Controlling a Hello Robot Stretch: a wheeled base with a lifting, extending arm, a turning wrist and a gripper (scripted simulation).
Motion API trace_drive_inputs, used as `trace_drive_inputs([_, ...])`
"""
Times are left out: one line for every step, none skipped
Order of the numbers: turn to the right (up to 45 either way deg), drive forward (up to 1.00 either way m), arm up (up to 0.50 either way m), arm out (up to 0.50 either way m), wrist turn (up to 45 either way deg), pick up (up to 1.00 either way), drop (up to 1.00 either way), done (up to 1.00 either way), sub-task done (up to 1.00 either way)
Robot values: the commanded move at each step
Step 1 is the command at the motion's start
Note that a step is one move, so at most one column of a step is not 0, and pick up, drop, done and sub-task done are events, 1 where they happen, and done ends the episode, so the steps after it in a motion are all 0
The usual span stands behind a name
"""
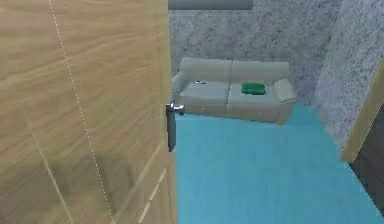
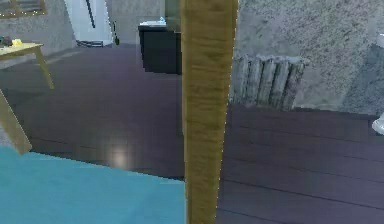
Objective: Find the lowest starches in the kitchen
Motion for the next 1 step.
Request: trace_drive_inputs([45.0,0.00,0.00,0.00,0.0,0.00,0.00,0.00,0.00])
